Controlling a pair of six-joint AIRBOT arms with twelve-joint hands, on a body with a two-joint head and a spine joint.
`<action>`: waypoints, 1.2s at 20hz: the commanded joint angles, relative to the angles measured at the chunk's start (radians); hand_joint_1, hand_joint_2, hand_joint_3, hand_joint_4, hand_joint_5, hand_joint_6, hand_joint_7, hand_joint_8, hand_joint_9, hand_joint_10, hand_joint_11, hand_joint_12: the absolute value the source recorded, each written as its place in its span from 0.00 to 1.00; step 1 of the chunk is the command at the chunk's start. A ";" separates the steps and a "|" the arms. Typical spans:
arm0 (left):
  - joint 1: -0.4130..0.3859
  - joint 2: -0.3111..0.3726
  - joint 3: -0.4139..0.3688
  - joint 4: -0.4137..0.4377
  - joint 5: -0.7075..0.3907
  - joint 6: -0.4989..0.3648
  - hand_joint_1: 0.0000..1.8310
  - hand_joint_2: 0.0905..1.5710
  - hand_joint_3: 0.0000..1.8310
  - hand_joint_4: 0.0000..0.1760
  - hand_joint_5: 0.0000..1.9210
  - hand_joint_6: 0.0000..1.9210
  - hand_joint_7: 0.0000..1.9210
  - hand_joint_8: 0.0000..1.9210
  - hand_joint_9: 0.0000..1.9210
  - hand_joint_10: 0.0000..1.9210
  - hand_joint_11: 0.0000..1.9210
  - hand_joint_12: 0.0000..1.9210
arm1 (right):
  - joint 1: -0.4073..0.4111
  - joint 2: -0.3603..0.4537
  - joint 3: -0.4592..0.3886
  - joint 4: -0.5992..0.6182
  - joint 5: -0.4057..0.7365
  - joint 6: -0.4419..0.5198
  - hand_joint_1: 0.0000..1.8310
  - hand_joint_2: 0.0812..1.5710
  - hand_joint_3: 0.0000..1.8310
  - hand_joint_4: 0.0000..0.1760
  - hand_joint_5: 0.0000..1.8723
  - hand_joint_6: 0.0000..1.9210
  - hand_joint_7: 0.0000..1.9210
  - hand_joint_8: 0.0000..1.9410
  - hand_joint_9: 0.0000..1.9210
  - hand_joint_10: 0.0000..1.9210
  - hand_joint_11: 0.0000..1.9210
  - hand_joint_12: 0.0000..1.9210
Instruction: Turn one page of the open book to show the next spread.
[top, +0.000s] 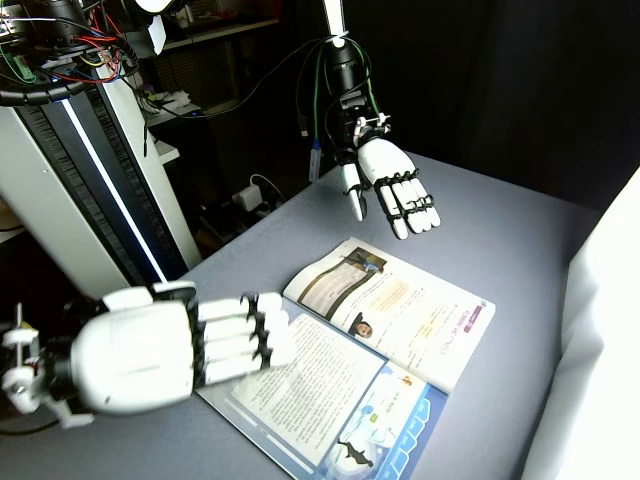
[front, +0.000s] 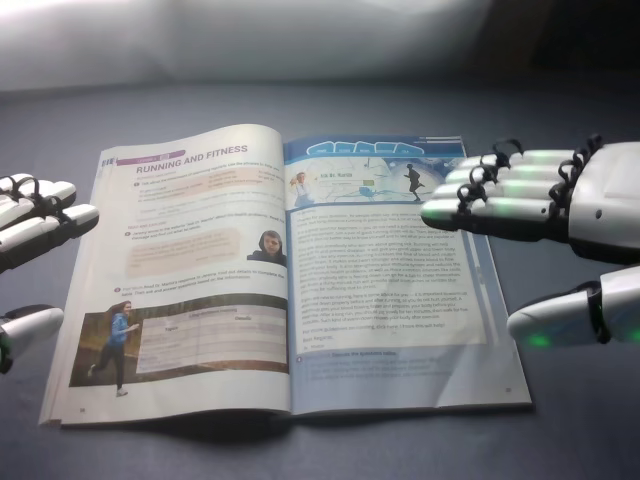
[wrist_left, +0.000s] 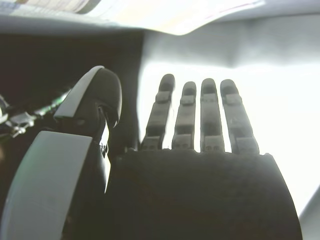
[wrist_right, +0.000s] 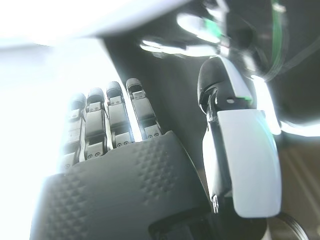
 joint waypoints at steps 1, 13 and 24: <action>-0.007 0.006 0.001 -0.016 -0.121 0.000 0.16 0.95 0.00 0.00 0.06 0.00 0.00 0.00 0.00 0.00 0.00 0.00 | 0.001 -0.001 0.001 0.023 0.039 0.006 0.00 0.76 0.00 0.00 0.00 0.00 0.00 0.00 0.00 0.00 0.00 0.00; -0.006 0.006 -0.001 -0.018 -0.118 0.000 0.09 0.96 0.00 0.01 0.05 0.00 0.00 0.00 0.00 0.00 0.00 0.00 | -0.019 -0.104 0.080 -0.255 -0.133 0.219 0.00 0.78 0.01 0.00 0.02 0.01 0.00 0.00 0.00 0.00 0.00 0.00; -0.006 0.006 -0.002 -0.018 -0.120 0.000 0.10 0.96 0.00 0.19 0.04 0.00 0.00 0.00 0.00 0.00 0.00 0.00 | -0.051 -0.190 0.128 -0.346 -0.142 0.308 0.00 0.75 0.00 0.00 0.00 0.00 0.00 0.00 0.00 0.00 0.00 0.00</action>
